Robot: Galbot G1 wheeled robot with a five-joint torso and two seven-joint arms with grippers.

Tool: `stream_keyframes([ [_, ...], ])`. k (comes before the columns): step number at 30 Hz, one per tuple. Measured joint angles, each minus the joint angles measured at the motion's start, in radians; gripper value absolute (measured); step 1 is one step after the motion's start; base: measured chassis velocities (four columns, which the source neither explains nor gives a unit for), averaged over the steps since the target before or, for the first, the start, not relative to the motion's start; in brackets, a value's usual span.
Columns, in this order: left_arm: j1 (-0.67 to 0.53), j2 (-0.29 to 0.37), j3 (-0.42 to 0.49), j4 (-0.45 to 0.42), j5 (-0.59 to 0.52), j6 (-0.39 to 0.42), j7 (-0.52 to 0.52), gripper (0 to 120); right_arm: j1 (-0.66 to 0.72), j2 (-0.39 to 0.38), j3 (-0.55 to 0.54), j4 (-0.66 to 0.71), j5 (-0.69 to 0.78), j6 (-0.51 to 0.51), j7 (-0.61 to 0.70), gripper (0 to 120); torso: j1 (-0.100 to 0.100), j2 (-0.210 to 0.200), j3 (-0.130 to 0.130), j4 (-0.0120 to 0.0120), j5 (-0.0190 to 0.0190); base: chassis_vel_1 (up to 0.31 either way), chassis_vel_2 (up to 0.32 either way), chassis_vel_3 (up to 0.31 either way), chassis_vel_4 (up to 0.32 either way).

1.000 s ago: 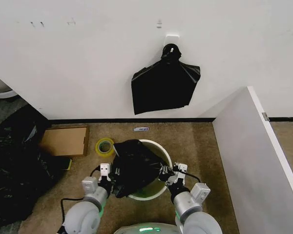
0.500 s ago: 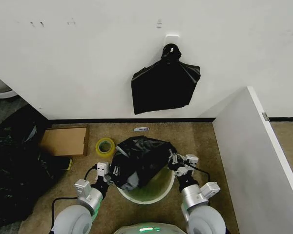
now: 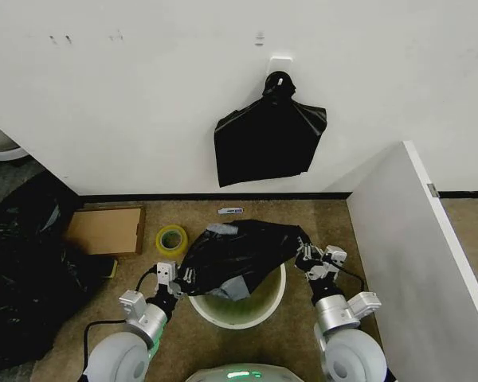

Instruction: Place the garbage bag over the trash bin.

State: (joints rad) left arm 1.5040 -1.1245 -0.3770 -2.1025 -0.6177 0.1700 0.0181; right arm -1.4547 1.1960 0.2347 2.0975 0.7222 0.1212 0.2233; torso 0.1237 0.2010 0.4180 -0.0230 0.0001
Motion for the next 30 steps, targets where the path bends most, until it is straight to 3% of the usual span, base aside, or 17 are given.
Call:
stream_keyframes([
  [6, -0.008, -0.009, -0.005, -0.017, -0.038, 0.001, -0.003, 0, -0.001, 0.001, 0.007, -0.008, 0.09, -0.011, -0.017, 0, 0.0, 0.0, 0.0, 0.0001, 0.0, 0.0, 0.0, 0.0, 0.0],
  [13, -0.057, -0.024, -0.039, -0.001, -0.097, 0.002, -0.022, 0, -0.011, 0.0, -0.01, -0.026, 0.15, 0.045, -0.125, 0, 0.0, 0.0, 0.0, -0.0001, -0.0002, 0.0, 0.0, 0.0, 0.0],
  [30, -0.13, -0.035, -0.119, -0.037, -0.237, 0.053, -0.053, 0, 0.071, 0.004, -0.047, -0.283, 0.146, 0.223, -0.572, 0, 0.0, 0.0, 0.0, -0.0001, -0.0001, 0.0, 0.0, 0.0, 0.0],
])
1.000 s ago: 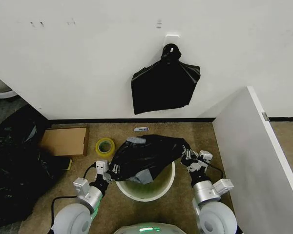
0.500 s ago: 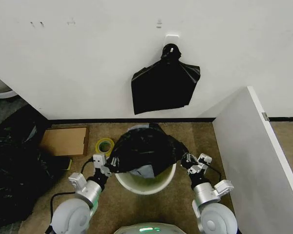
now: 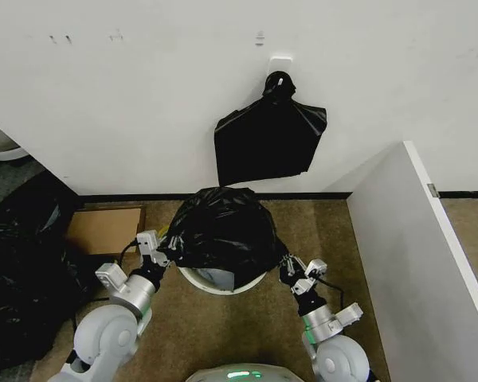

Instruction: Place the garbage bag over the trash bin.

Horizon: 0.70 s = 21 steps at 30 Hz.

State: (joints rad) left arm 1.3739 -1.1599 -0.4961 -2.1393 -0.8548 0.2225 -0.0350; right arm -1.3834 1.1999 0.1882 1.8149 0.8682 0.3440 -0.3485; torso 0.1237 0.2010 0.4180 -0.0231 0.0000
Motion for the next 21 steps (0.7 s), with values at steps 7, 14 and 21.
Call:
stream_keyframes([
  [7, -0.019, -0.006, -0.014, -0.005, -0.049, 0.013, -0.014, 0, 0.047, 0.018, 0.007, -0.093, -0.004, 0.05, -0.093, 0, 0.0, 0.0, 0.0, 0.0, 0.0, 0.0, 0.0, 0.0, 0.0],
  [14, -0.009, -0.019, 0.033, 0.016, 0.001, -0.014, -0.006, 0, 0.07, 0.032, 0.004, -0.099, -0.022, 0.059, -0.067, 10, 0.0, 0.0, 0.0, 0.0, 0.0, 0.0, 0.0, 0.0, 0.0],
  [21, -0.012, -0.031, 0.052, 0.04, 0.032, -0.033, -0.003, 0, 0.038, 0.026, -0.017, 0.037, -0.195, -0.043, 0.392, 33, 0.0, 0.0, 0.0, -0.0001, -0.0001, 0.0, 0.0, 0.0, 0.0],
])
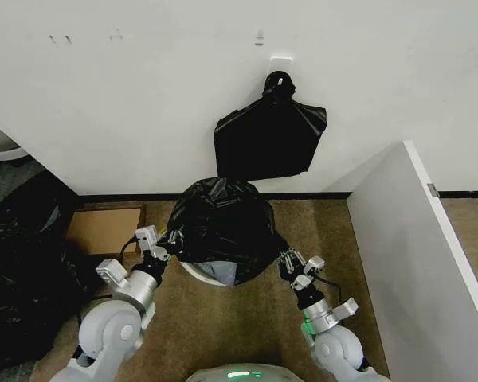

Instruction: Place the garbage bag over the trash bin.

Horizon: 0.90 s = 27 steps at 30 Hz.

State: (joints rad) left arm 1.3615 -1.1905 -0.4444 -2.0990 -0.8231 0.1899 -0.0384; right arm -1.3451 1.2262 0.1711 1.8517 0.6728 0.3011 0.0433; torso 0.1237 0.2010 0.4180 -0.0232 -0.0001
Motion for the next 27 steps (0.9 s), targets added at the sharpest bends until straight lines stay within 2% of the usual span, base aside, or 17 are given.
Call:
stream_keyframes([
  [2, -0.001, 0.0, 0.0, 0.004, 0.006, -0.003, 0.0, 0, -0.017, -0.001, -0.013, 0.082, -0.017, -0.1, 0.255, 43, 0.0, 0.0, 0.0, 0.0003, 0.0001, 0.0, 0.0, 0.0, 0.0],
  [4, -0.002, 0.0, -0.002, 0.007, 0.009, -0.006, 0.0, 0, -0.03, -0.003, -0.014, 0.137, 0.023, -0.146, 0.379, 50, 0.0, 0.0, 0.0, 0.0001, 0.0, 0.0, 0.0, 0.0, 0.0],
  [7, -0.002, 0.002, -0.005, 0.01, 0.011, -0.008, 0.0, 0, -0.048, -0.014, -0.008, 0.19, 0.063, -0.166, 0.43, 63, 0.0, 0.0, 0.0, 0.0001, 0.0001, 0.0, 0.0, 0.0, 0.0],
  [8, -0.002, 0.002, -0.005, 0.01, 0.011, -0.008, 0.0, 0, -0.048, -0.014, -0.008, 0.19, 0.063, -0.166, 0.43, 63, 0.0, 0.0, 0.0, 0.0001, 0.0001, 0.0, 0.0, 0.0, 0.0],
  [12, -0.003, 0.0, -0.006, 0.009, 0.011, -0.011, 0.0, 0, -0.055, -0.021, -0.009, 0.2, 0.061, -0.151, 0.383, 80, 0.0, 0.0, 0.0, 0.0002, 0.0, 0.0, 0.0, 0.0, 0.0],
  [14, -0.005, -0.001, -0.008, 0.006, 0.01, -0.013, 0.0, 0, -0.052, -0.02, -0.016, 0.186, 0.015, -0.162, 0.381, 88, 0.0, 0.0, 0.0, 0.0002, 0.0, 0.0, 0.0, 0.0, 0.0],
  [16, -0.005, -0.001, -0.008, 0.006, 0.01, -0.013, 0.0, 0, -0.05, -0.019, -0.016, 0.177, -0.004, -0.161, 0.379, 90, 0.0, 0.0, 0.0, 0.0002, 0.0, 0.0, 0.0, 0.0, 0.0],
  [18, -0.006, -0.001, -0.011, 0.006, 0.013, -0.017, -0.001, 0, -0.045, -0.013, -0.014, 0.141, -0.054, -0.101, 0.314, 98, 0.0, 0.0, 0.0, 0.0001, 0.0001, 0.0, 0.0, 0.0, 0.0],
  [20, -0.002, 0.001, -0.011, 0.011, 0.021, -0.023, 0.0, 0, -0.043, -0.009, -0.008, 0.142, 0.045, -0.019, 0.175, 100, 0.0, 0.0, 0.0, 0.0002, 0.0003, 0.0, 0.0, 0.0, 0.0],
  [22, 0.003, 0.001, -0.006, 0.021, 0.032, -0.028, 0.002, 0, -0.046, -0.011, -0.006, 0.174, 0.208, 0.012, 0.054, 100, 0.0, 0.0, 0.0, 0.0004, 0.0, 0.0, 0.0, 0.0, 0.0],
  [23, 0.003, 0.001, -0.006, 0.021, 0.032, -0.028, 0.002, 0, -0.046, -0.011, -0.006, 0.174, 0.208, 0.012, 0.054, 100, 0.0, 0.0, 0.0, 0.0004, 0.0, 0.0, 0.0, 0.0, 0.0],
  [27, 0.005, -0.006, 0.005, 0.042, 0.055, -0.036, 0.006, 0, -0.046, -0.015, -0.004, 0.224, 0.427, 0.013, -0.024, 100, 0.0, 0.0, 0.0, 0.0001, 0.0, 0.0, 0.0, 0.0, 0.0],
])
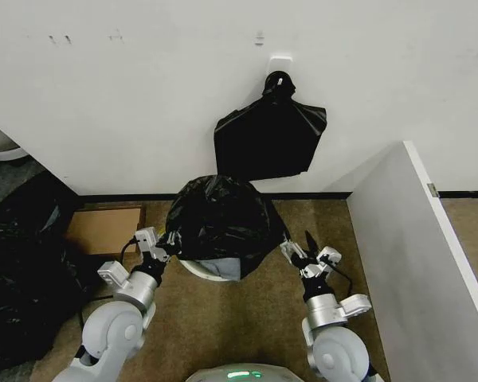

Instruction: Place the garbage bag over the trash bin.

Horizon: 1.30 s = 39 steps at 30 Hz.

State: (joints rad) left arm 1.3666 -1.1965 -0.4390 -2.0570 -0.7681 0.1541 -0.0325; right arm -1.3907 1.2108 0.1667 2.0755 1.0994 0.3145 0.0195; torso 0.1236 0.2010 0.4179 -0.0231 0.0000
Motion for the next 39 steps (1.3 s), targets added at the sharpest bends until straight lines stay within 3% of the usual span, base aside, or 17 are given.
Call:
stream_keyframes([
  [3, -0.001, -0.001, 0.001, 0.006, 0.002, -0.006, -0.001, 0, 0.003, 0.001, 0.009, 0.019, 0.073, 0.0, -0.004, 100, 0.0, 0.0, 0.0, 0.0001, -0.0001, 0.0, 0.0, 0.0, 0.0],
  [7, -0.008, -0.003, -0.005, 0.006, -0.012, -0.023, -0.009, 0, -0.02, -0.003, 0.004, 0.039, 0.04, 0.001, 0.007, 100, 0.0, 0.0, 0.0, 0.0001, 0.0, 0.0, 0.0, 0.0, 0.0],
  [9, -0.013, -0.004, -0.012, 0.002, -0.029, -0.033, -0.016, 0, -0.056, -0.009, -0.021, 0.049, -0.108, 0.014, 0.022, 100, 0.0, 0.0, 0.0, 0.0, 0.0001, 0.0, 0.0, 0.0, 0.0],
  [12, -0.015, -0.003, -0.017, -0.009, -0.039, -0.036, -0.016, 0, -0.12, -0.037, -0.049, 0.054, -0.445, 0.062, -0.014, 100, 0.0, 0.0, 0.0, 0.0, 0.0, 0.0, 0.0, 0.0, 0.0],
  [13, -0.015, -0.003, -0.017, -0.009, -0.039, -0.036, -0.016, 0, -0.12, -0.037, -0.049, 0.054, -0.445, 0.062, -0.014, 100, 0.0, 0.0, 0.0, 0.0, 0.0, 0.0, 0.0, 0.0, 0.0],
  [16, -0.006, 0.0, -0.013, -0.019, -0.029, -0.036, -0.01, 0, -0.147, -0.092, -0.03, 0.045, -0.802, 0.139, -0.159, 100, 0.0, 0.0, 0.0, -0.0002, 0.0, 0.0, 0.0, 0.0, 0.0],
  [19, -0.001, -0.006, -0.008, -0.022, -0.017, -0.036, -0.01, 0, -0.134, -0.14, 0.0, 0.034, -1.011, 0.171, -0.275, 100, 0.0, 0.0, 0.0, 0.0004, 0.0001, 0.0, 0.0, 0.0, 0.0],
  [24, -0.002, -0.011, 0.002, -0.023, -0.008, -0.034, -0.01, 0, -0.11, -0.171, 0.023, 0.028, -1.215, 0.188, -0.323, 100, 0.0, 0.0, 0.0, 0.0001, 0.0001, 0.0, 0.0, 0.0, 0.0],
  [33, 0.003, -0.01, 0.005, -0.034, -0.004, -0.028, -0.01, 0, -0.071, -0.143, 0.111, -0.011, -1.553, 0.273, -0.338, 99, 0.0, 0.0, 0.0, 0.0001, 0.0002, 0.0, 0.0, 0.0, 0.0],
  [39, 0.006, -0.01, 0.005, -0.045, -0.005, -0.023, -0.01, 0, -0.062, -0.139, 0.134, -0.014, -1.639, 0.286, -0.299, 81, 0.0, 0.0, 0.0, 0.0001, 0.0002, 0.0, 0.0, 0.0, 0.0],
])
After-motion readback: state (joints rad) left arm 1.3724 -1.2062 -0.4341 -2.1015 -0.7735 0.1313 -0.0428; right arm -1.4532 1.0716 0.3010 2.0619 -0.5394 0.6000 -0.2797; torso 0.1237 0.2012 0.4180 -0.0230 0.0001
